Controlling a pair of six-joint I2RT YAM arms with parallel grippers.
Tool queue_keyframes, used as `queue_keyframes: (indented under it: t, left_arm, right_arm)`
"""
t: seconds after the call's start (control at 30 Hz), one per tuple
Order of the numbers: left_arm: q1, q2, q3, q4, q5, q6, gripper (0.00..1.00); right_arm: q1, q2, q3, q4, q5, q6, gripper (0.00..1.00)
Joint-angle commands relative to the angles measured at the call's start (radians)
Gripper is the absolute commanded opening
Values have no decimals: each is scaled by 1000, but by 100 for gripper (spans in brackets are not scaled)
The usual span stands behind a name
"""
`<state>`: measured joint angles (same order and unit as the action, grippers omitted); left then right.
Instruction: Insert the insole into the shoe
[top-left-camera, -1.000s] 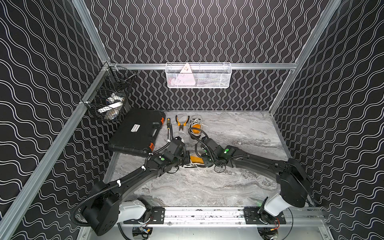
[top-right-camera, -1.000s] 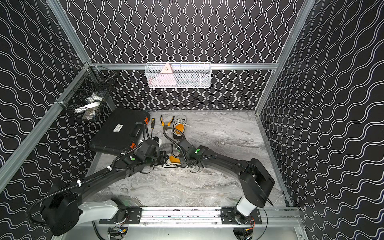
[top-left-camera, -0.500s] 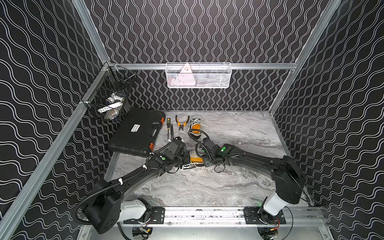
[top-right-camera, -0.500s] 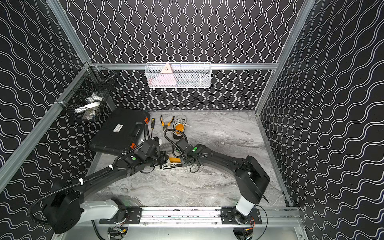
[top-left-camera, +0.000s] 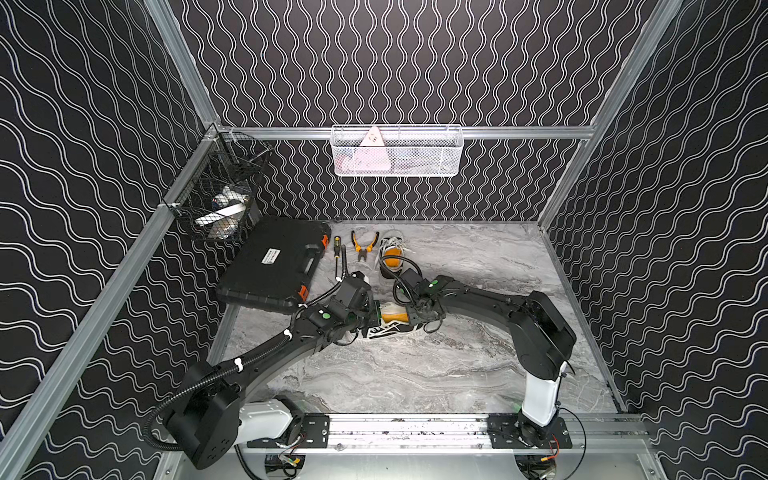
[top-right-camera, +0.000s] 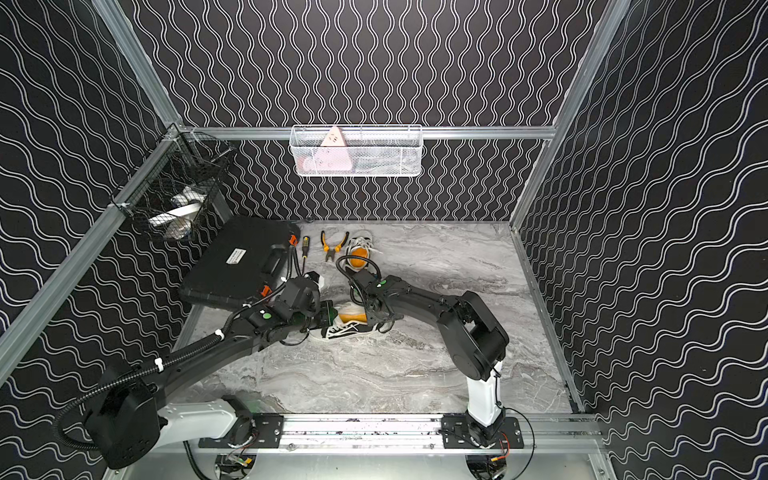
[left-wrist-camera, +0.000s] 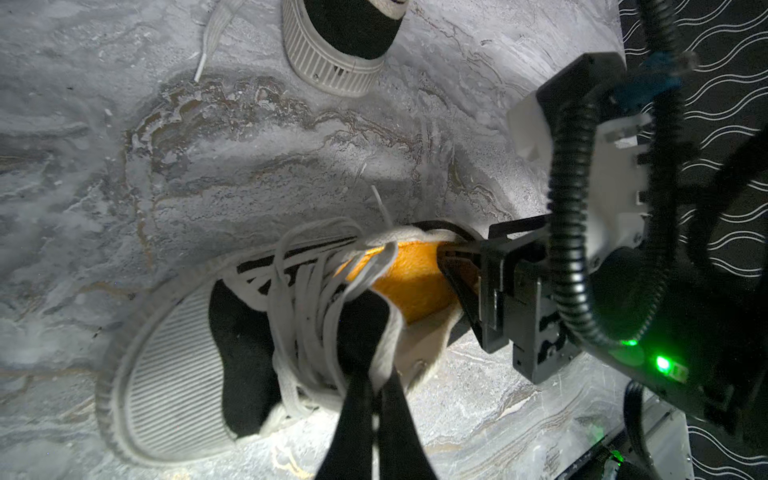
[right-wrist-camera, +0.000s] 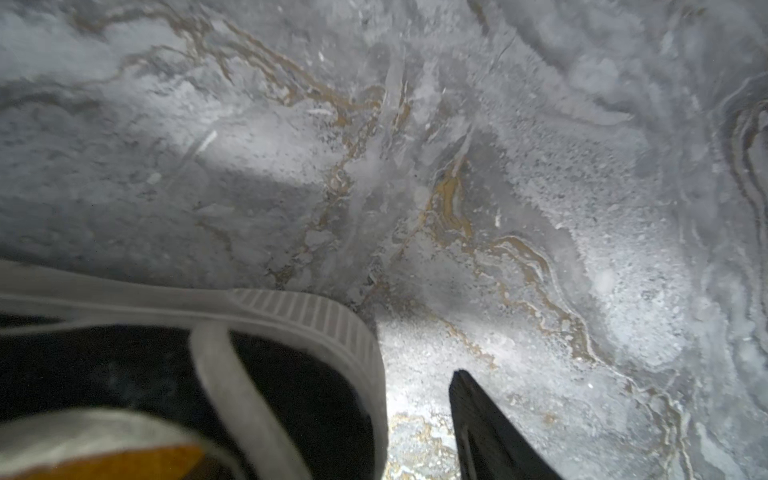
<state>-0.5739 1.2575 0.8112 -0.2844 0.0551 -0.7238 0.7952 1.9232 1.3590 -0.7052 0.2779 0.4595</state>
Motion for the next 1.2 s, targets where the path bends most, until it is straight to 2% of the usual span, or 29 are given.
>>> queue_keyframes:
  t: [0.0,0.17,0.33,0.5,0.73,1.17]
  left_arm:
    - [2,-13,-3,16,-20,27,0]
    - [0,-12,-21,29,-20,41,0]
    - [1,-18,-17,16,-24,58,0]
    - [1,-16,-7,1,-23,76,0]
    - [1,27,19,7,-11,115,0]
    - [1,57,32,29,-11,110,0]
  right_arm:
    - [-2,12,48,-61,-54,2,67]
    - [-2,-6,112,-89,-38,-10,65]
    - [-28,42,68,-80,-26,-24,60]
    - [-45,57,27,-66,-3,-22,60]
    - [-43,-9,137,-118,-90,-38,65]
    - [-55,15,66,-123,52,-107,59]
